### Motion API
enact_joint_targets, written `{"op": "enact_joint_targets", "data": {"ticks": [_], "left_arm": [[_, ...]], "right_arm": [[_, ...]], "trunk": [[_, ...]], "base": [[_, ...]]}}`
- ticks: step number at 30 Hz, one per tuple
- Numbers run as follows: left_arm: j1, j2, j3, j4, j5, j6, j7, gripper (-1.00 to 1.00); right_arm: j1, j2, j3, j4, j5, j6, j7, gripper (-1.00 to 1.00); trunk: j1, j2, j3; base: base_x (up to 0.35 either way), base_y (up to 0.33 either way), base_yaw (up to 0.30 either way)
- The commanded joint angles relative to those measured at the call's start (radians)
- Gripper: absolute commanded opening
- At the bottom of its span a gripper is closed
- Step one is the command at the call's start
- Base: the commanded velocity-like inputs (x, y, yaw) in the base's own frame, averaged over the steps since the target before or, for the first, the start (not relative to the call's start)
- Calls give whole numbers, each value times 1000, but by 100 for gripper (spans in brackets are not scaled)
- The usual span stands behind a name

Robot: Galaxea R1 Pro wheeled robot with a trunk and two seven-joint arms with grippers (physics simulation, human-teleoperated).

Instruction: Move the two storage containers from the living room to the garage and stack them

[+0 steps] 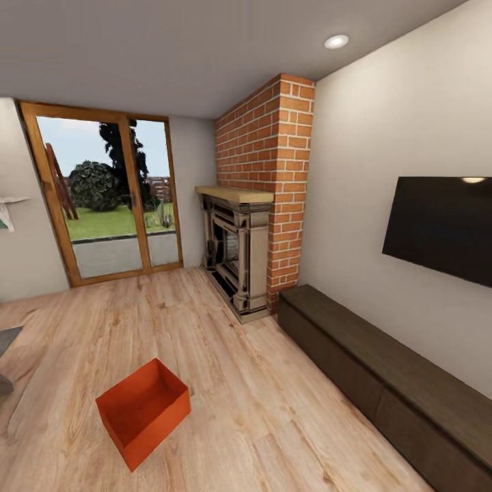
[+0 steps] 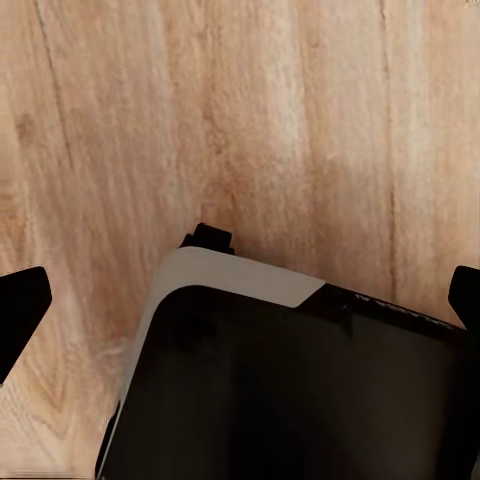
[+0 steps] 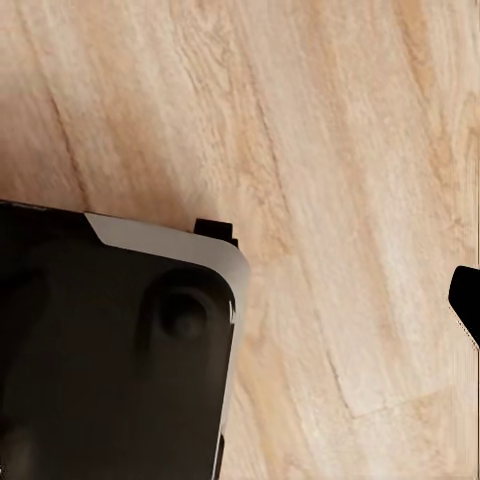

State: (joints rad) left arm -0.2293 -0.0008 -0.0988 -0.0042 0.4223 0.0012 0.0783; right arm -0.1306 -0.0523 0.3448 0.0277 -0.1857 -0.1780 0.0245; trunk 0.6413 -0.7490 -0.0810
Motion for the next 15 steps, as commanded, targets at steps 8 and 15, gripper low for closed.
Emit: {"op": "enact_joint_targets", "data": {"ticks": [8,15], "left_arm": [[-1,2,-10,0,4,0,3,100],[-1,2,-10,0,2,0,3,100]], "right_arm": [[-1,1,7,3,-9,-6,-1,100],[-1,-3,15,3,1,-3,4,100]], "trunk": [[0,-1,-2],[0,-1,-2]], "base": [[188,-215,64],[247,-236,2]]}}
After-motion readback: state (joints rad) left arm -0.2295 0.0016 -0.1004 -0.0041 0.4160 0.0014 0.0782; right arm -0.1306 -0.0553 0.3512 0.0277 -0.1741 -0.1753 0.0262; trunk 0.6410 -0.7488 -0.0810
